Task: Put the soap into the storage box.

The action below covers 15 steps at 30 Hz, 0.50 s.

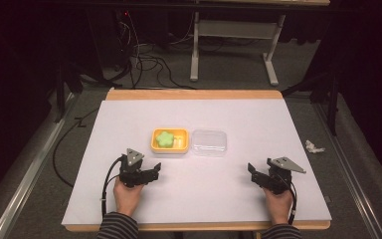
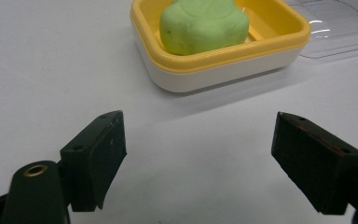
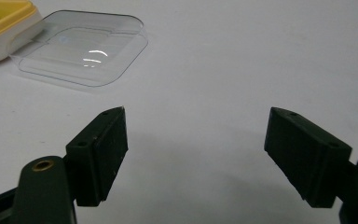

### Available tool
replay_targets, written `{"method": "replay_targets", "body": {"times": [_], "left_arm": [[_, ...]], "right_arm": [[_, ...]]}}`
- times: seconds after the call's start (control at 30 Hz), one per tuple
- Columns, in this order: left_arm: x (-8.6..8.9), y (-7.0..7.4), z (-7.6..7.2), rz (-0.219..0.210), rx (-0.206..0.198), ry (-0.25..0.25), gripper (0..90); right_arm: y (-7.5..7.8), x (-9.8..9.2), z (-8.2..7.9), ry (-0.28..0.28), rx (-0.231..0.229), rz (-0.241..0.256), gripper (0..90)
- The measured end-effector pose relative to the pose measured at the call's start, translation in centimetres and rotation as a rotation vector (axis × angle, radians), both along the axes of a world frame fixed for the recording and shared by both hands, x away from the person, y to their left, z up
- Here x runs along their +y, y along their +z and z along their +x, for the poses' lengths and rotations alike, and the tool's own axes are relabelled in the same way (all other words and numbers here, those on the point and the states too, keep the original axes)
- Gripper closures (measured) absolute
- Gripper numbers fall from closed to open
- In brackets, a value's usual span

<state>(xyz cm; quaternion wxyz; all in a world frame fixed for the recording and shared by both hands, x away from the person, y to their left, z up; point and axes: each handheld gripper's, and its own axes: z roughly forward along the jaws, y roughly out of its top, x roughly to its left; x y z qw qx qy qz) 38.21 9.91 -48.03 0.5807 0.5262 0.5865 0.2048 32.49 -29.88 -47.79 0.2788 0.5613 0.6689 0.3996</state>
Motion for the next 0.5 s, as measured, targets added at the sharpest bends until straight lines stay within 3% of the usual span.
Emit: {"method": "replay_targets", "body": {"times": [0.2, 0.3, 0.5], "left_arm": [[0.1, -0.8, -0.1, -0.025, -0.004, 0.019, 18.6], [0.0, -0.9, -0.2, -0.012, -0.013, 0.025, 18.5], [-0.9, -1.2, -0.9, 0.074, -0.059, 0.004, 18.5]], "right_arm": [[0.0, 0.0, 0.0, 0.002, -0.003, -0.002, 21.9], [0.0, 0.0, -0.1, -0.001, -0.003, 0.000, 22.0], [0.0, 0.1, 0.0, -0.001, -0.005, -0.005, 22.0]]}}
